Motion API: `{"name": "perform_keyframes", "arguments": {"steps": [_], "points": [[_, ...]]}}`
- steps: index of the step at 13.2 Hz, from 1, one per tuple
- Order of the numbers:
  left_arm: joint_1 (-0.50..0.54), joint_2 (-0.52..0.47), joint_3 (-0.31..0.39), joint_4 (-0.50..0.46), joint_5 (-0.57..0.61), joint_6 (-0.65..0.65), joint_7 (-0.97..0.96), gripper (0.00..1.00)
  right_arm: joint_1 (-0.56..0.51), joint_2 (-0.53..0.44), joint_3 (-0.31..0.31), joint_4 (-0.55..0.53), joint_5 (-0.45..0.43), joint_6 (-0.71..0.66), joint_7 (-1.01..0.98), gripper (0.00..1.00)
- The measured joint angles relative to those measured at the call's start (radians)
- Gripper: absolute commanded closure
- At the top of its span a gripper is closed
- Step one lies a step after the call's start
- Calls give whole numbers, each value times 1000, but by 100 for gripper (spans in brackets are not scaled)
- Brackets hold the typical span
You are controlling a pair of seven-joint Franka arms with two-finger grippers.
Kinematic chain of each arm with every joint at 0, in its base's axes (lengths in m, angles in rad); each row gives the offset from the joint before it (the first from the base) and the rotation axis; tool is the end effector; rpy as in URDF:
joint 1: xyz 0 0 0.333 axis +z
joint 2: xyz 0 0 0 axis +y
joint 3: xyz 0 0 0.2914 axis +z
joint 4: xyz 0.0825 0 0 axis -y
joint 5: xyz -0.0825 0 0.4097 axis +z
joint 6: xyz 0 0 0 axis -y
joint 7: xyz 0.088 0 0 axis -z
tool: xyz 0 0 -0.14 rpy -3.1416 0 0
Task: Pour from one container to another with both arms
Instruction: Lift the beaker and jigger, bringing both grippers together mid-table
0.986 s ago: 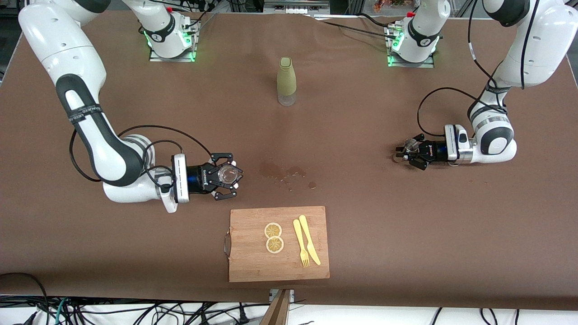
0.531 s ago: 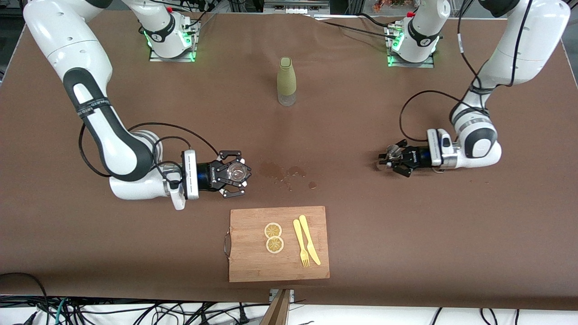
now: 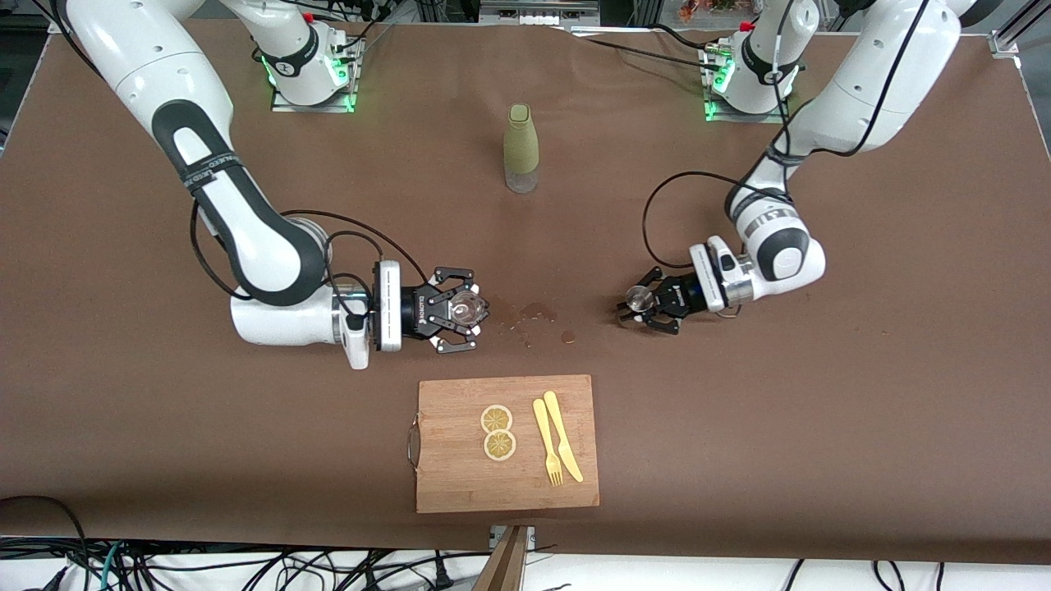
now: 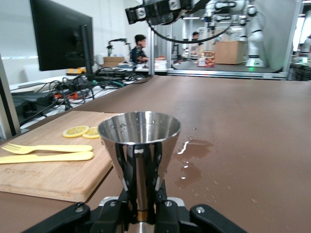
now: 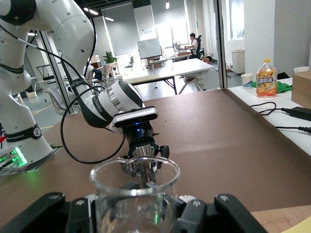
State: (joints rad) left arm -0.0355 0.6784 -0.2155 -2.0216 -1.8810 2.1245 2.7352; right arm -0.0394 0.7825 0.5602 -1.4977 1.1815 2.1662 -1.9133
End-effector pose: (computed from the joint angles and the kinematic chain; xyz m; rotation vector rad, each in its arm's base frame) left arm 0.5499 -0.2222 0.0667 1.6360 -1.1977 1.2594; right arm 0.6495 0.3658 0.2513 -1.4189 -1.3014 -0.8939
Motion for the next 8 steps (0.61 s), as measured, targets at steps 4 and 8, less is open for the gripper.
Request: {"name": "perform_keyframes", "arguments": {"steps": [4,8], "points": [[-100,11,-19,47,-185,118,-6,100,46,-14,0,-30,0,115,3,95],[-169,18,-51,108,-291,239,-15,100,124,-18,1,-34,0,269,47,95]]}}
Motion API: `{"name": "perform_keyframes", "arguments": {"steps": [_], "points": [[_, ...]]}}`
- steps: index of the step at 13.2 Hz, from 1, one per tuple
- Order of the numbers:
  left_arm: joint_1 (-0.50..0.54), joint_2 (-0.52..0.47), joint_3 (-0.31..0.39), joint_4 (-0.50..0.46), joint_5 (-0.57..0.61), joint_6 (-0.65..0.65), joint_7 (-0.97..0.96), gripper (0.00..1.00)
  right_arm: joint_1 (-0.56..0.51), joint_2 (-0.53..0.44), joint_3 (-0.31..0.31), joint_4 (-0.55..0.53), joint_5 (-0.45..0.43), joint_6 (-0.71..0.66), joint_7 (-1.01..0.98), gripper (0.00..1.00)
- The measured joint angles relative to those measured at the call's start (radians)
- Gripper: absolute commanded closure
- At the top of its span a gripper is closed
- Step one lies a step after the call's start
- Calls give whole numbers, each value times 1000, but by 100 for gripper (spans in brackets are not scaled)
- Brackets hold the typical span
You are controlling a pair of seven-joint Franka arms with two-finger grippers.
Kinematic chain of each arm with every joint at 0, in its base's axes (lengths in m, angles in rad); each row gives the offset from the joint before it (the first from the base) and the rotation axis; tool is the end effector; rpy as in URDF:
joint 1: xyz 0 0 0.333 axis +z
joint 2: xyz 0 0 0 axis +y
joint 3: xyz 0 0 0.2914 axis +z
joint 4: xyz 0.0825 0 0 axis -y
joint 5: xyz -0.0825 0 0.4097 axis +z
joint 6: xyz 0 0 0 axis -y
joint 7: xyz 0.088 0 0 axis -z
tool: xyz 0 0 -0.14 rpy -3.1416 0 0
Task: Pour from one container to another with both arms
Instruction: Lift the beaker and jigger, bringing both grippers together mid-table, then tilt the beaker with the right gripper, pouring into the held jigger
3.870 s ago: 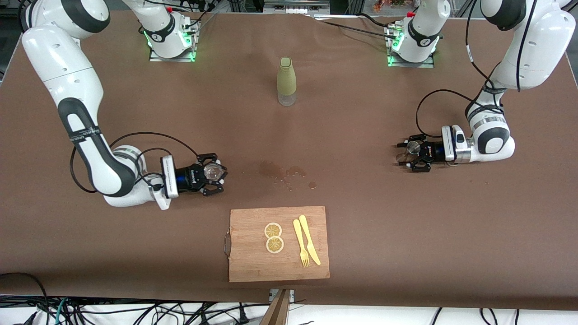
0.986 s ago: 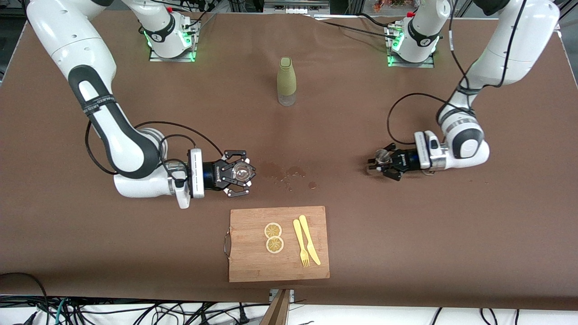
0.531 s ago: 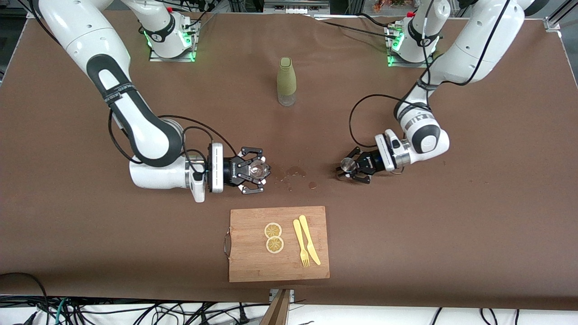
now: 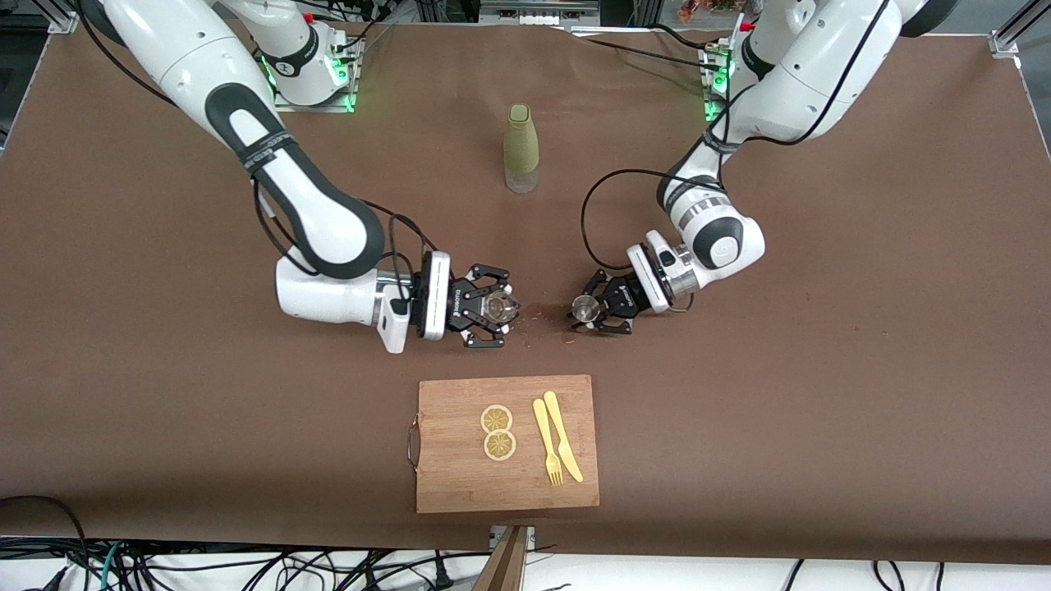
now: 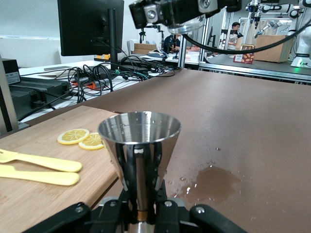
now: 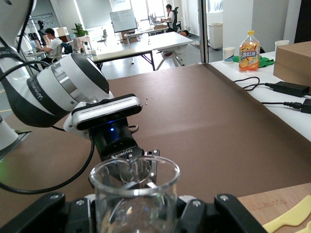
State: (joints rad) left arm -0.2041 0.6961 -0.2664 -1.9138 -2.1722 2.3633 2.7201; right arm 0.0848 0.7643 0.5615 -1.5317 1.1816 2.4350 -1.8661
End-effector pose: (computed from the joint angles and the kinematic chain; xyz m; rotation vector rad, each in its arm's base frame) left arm 0.5513 -0.3191 0.0832 1.8035 -1.0715 1.2700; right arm 0.6247 0.4206 0.2384 -1.5974 -1.3424 -0.9069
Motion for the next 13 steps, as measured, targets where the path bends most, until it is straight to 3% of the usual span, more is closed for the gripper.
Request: {"name": "perform_keyframes", "arguments": {"steps": [8,13], "points": [[-75,59,-7,59,-113,63,-1,100,126,-1,-1,0,-40,309,35,97],[-75,59,-11,64,-115,77,-2,100,157,-1,-22,-4,-58,366,35,97]]}}
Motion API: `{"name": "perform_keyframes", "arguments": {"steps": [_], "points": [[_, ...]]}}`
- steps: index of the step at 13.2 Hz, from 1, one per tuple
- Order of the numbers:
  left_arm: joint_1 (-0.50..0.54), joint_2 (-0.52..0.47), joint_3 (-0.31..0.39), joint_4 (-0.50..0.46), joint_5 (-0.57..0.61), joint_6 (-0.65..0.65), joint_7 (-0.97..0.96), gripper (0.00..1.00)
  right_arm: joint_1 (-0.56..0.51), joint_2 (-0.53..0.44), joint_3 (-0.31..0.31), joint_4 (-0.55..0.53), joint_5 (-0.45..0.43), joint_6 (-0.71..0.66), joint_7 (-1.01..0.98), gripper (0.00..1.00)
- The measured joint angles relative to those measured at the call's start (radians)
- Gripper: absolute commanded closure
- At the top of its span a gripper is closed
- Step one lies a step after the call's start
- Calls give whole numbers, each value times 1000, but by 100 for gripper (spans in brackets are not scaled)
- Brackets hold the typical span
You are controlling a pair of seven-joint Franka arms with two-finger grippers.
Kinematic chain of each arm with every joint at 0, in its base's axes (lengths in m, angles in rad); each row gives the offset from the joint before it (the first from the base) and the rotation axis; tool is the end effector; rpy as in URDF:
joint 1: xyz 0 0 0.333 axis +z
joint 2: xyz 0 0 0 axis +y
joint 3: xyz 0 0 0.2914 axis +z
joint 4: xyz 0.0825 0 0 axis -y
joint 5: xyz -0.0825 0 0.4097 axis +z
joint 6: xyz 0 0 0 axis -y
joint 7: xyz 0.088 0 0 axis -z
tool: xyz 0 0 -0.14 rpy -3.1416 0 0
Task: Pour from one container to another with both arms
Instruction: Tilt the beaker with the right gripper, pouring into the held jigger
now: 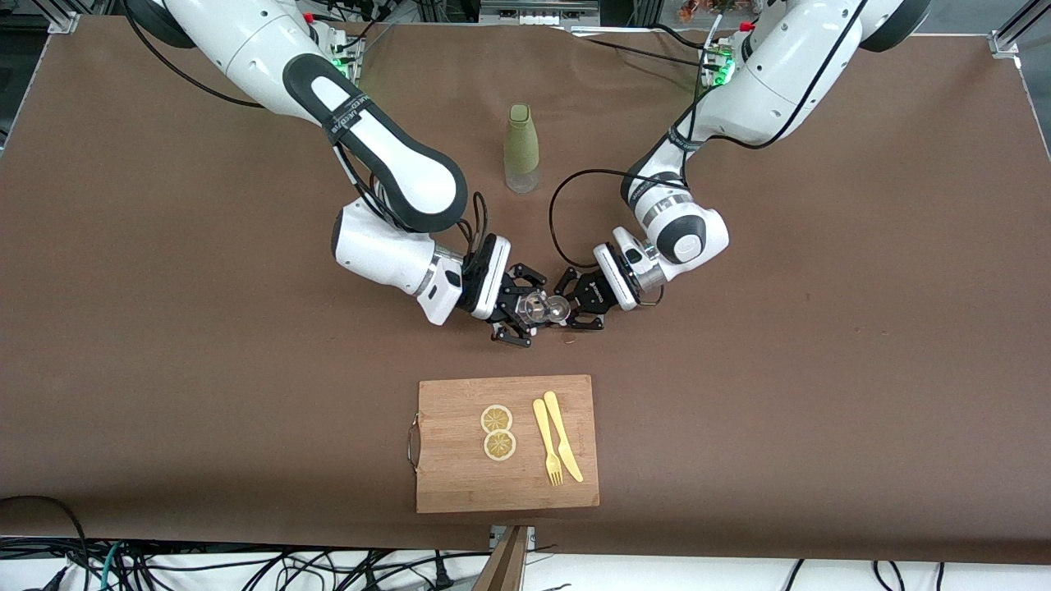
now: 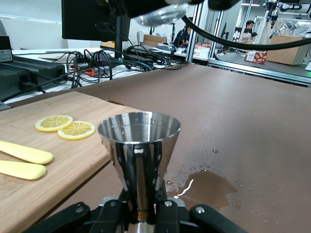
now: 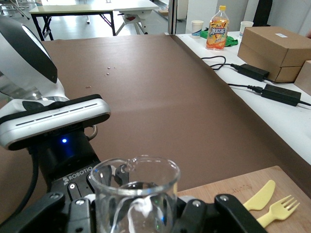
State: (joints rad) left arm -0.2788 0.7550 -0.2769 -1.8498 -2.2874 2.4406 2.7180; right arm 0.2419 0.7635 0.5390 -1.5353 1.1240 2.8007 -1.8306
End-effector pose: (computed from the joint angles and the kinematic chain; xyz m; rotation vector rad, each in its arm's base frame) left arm 0.5371 -0.3590 0.0663 1.8722 -0.9957 1.2251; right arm 0.6047 0.4639 0.2319 -1.8212 -1.4663 -1.0294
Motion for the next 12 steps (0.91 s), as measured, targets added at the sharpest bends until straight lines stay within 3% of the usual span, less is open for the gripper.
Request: {"name": "perform_keyframes", "arguments": {"steps": [12], "points": [[-16,1,-3,22,-76,48,-1,100,106,0,-92,-46,-88,94,0,97]]}}
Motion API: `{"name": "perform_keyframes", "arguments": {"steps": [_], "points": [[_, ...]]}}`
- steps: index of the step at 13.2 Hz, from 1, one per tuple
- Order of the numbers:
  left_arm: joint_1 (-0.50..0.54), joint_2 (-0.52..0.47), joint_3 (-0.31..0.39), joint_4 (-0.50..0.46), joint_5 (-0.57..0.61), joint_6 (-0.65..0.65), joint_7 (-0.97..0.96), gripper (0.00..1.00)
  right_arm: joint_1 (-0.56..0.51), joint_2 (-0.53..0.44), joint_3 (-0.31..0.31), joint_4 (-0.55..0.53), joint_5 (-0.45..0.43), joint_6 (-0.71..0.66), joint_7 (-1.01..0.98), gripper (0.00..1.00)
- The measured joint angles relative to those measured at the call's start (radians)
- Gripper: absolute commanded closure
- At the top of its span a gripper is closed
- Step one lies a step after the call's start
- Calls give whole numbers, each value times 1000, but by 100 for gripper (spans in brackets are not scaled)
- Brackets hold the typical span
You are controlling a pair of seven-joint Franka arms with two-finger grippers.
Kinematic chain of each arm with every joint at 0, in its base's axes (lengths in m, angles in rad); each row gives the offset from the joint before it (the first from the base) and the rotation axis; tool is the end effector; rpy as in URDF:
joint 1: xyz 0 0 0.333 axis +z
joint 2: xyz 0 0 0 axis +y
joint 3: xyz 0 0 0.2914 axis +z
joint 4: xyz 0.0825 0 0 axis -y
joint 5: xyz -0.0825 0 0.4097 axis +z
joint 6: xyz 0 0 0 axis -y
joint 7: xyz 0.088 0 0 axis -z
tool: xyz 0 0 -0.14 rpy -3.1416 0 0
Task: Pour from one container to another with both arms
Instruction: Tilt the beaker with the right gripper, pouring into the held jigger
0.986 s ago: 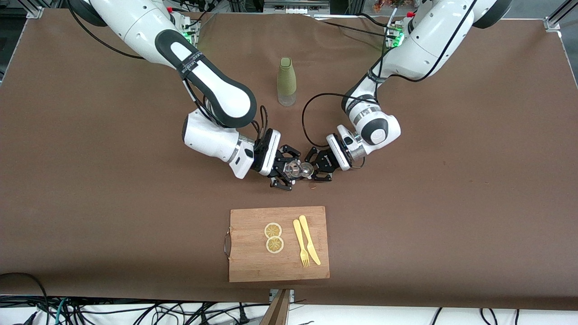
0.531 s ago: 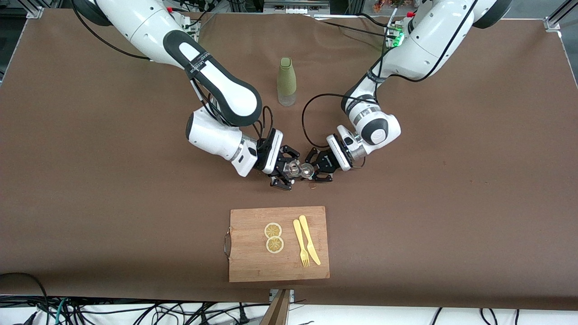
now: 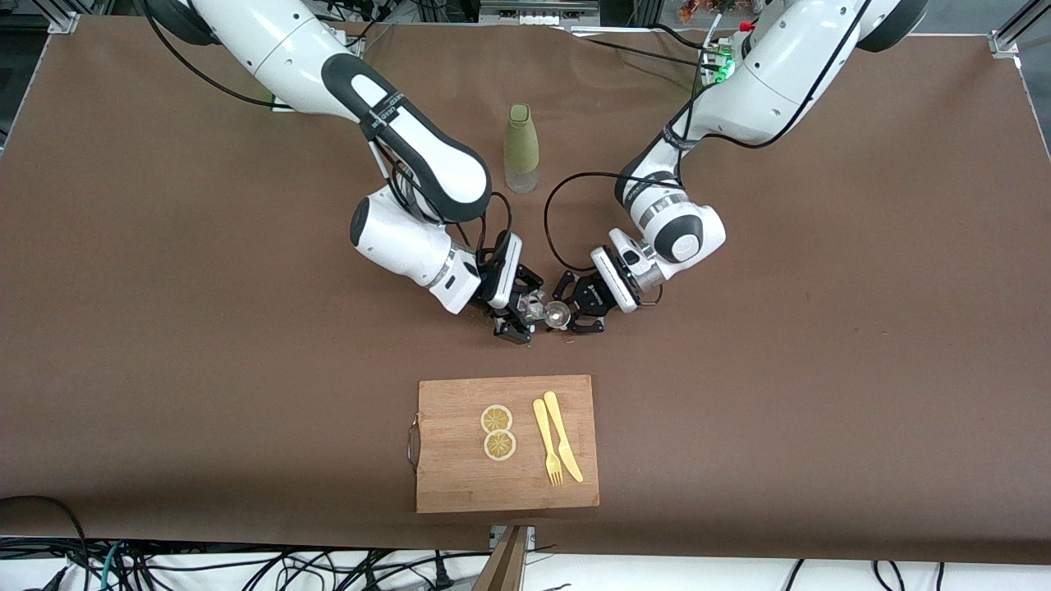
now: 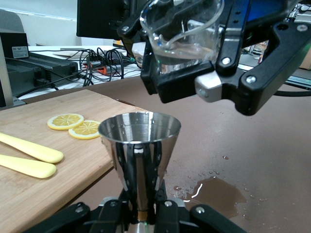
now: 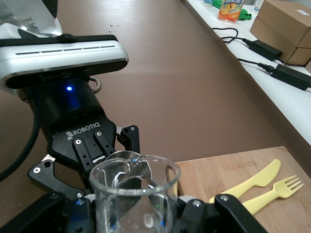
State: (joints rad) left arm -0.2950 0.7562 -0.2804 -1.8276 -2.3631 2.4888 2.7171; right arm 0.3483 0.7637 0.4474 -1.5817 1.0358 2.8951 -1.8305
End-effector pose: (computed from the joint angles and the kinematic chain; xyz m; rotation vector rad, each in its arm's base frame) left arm 0.5391 -0.3659 0.0702 1.9286 -0.9288 1.2273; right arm 0.5846 0.4695 0.1986 -1.8744 -1.6677 -1.0154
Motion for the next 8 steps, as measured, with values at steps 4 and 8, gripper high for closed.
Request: {"name": "perform_keyframes", "arguments": {"steps": [4,8], "points": [[-14,0,-1,0,-17,17,0,100,25,0,-4,0,-8,96,0,97],[-17,1,-1,0,-26,22,0,100,52,0,-21,-3,-9,141,-2,97]]}}
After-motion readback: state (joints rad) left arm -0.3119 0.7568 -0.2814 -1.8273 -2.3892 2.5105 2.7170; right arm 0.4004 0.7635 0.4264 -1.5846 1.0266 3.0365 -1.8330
